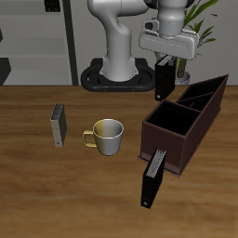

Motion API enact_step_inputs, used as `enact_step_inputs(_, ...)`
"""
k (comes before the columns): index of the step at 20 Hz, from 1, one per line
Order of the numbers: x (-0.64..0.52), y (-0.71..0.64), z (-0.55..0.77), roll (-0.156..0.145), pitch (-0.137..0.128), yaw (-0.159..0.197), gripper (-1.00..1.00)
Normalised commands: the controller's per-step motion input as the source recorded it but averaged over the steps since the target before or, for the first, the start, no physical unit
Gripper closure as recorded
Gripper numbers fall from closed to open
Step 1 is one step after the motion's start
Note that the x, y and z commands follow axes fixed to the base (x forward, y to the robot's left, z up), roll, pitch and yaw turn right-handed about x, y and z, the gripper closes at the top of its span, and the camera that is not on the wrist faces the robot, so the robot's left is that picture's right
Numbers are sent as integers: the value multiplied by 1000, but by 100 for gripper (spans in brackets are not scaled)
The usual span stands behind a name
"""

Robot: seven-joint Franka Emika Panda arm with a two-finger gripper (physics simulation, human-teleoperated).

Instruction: Place the right black book into the left desk caddy's front compartment

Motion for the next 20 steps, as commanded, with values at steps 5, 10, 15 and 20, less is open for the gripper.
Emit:
enact_step_inputs(5,23,262,67,62,-15,-6,100)
enact_step_inputs(10,40,141,34,26,-16,5,100)
enact_step_inputs(15,206,134,52,30,-19,8,100)
enact_step_inputs(20,150,113,47,19,-22,14,100)
